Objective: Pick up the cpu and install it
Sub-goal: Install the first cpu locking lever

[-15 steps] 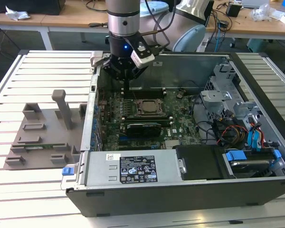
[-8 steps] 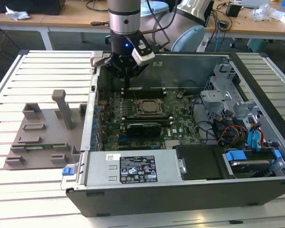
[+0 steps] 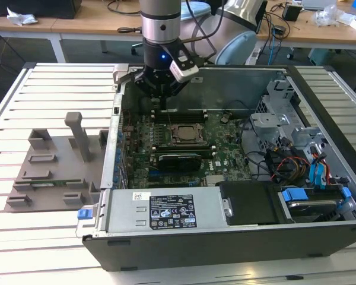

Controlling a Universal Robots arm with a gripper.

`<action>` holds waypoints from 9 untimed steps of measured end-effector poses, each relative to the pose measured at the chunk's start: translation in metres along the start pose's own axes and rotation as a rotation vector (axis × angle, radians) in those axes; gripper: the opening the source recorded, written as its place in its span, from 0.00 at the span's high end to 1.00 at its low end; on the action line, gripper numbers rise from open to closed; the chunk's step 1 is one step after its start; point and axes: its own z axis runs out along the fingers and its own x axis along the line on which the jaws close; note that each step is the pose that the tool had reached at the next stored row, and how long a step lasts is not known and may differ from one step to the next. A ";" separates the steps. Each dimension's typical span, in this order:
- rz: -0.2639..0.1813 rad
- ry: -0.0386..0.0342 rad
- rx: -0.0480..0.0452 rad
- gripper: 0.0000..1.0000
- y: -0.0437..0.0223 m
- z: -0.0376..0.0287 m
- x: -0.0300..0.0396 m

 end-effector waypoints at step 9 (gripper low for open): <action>0.000 0.0001 0.0000 0.89 -0.0008 0.0008 -0.0110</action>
